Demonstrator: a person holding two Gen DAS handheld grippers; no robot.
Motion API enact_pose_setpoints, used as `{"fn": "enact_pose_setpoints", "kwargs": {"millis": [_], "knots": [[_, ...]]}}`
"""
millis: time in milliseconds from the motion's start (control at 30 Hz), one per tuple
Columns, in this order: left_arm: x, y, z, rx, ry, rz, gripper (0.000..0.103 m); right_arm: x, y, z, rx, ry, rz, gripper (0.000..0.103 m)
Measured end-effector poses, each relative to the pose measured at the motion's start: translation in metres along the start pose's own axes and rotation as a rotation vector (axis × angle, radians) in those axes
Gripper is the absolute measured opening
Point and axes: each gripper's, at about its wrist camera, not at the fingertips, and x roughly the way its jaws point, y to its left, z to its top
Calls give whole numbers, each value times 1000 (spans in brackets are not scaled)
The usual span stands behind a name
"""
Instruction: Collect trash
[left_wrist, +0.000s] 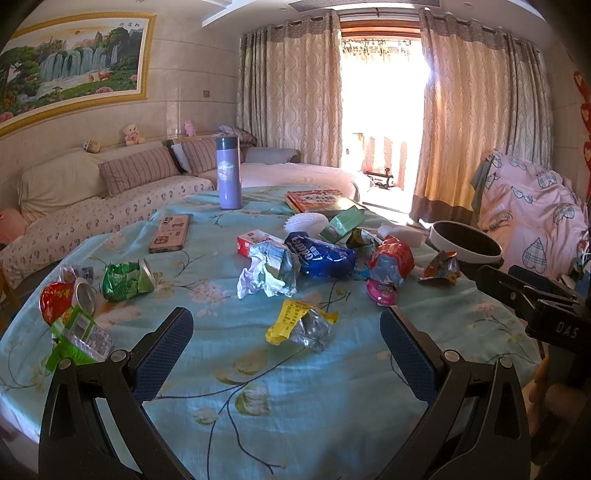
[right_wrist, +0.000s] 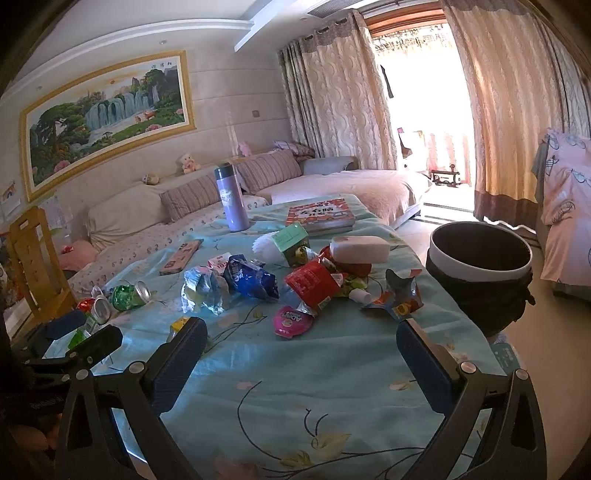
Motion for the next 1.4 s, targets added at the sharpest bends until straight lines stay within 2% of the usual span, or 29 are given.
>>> {"fn": "enact_pose_setpoints", "kwargs": {"millis": [533, 867, 1167, 1333, 1400], "knots": [[2, -3, -1, 7, 7, -3, 103, 1, 1, 1, 3, 1, 1, 103], [15, 0, -6, 16, 45, 2, 103, 9, 0, 2, 2, 21, 7, 103], [46, 8, -10, 23, 134, 6, 92, 33, -5, 8, -22, 59, 21, 102], [66, 10, -13, 31, 182, 16, 86, 58, -11, 12, -16, 109, 22, 95], [73, 12, -13, 28, 199, 15, 79, 70, -14, 13, -13, 137, 18, 90]]}}
